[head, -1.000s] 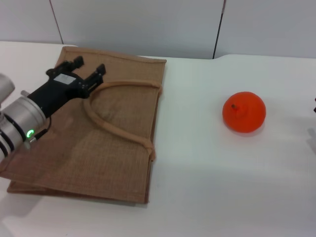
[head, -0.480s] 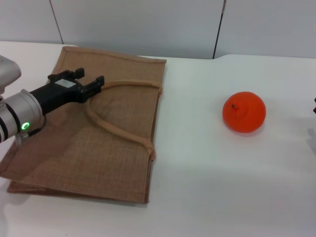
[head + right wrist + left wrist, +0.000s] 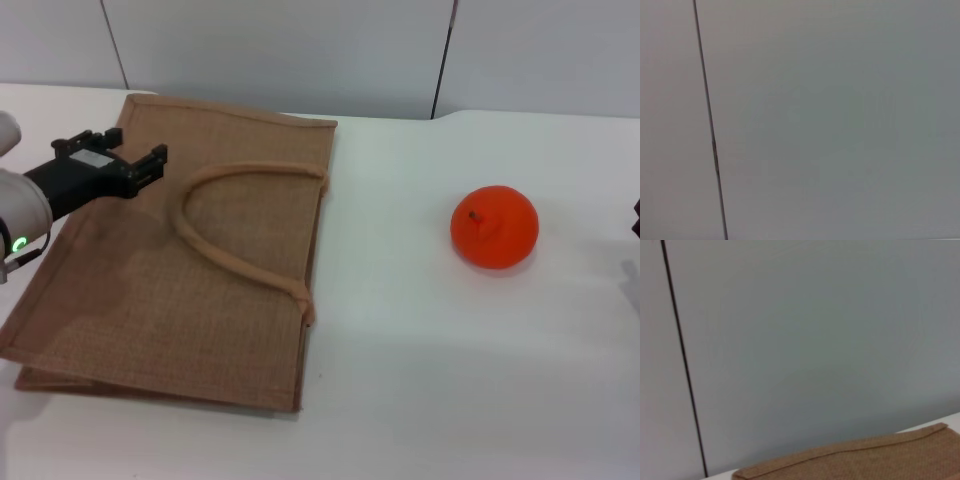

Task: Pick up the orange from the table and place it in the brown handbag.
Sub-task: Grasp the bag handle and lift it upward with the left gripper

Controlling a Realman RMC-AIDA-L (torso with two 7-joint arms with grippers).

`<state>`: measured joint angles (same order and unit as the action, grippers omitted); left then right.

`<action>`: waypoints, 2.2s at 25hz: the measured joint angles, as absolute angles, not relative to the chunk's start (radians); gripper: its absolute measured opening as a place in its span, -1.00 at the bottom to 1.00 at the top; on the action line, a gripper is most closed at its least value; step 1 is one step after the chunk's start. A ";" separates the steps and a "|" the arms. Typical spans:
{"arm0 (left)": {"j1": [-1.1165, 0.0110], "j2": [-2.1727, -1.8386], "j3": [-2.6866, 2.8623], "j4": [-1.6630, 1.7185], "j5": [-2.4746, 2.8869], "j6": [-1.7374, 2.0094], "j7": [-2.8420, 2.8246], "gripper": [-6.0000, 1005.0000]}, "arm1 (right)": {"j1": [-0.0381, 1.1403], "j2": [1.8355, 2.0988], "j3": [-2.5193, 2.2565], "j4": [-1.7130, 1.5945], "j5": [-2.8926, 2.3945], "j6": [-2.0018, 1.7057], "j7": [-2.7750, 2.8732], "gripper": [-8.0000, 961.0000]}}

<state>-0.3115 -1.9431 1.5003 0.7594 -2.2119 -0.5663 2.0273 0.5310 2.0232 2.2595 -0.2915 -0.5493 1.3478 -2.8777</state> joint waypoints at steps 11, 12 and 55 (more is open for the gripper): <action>-0.338 -1.940 1.432 0.858 -1.783 -0.580 1.646 0.35 | 0.540 2.023 2.258 -0.291 -0.549 1.348 -2.878 0.84; -0.342 -1.939 1.429 0.863 -1.743 -0.584 1.610 0.35 | 0.540 2.023 2.258 -0.291 -0.549 1.348 -2.878 0.84; -0.492 -2.029 1.146 0.753 -1.231 -0.718 1.451 0.23 | 0.552 2.025 2.256 -0.291 -0.551 1.359 -2.855 0.84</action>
<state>-0.4917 -2.0294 1.1456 0.7533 -1.2308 -0.7183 1.4511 0.5522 2.0248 2.2564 -0.2915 -0.5507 1.3592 -2.8547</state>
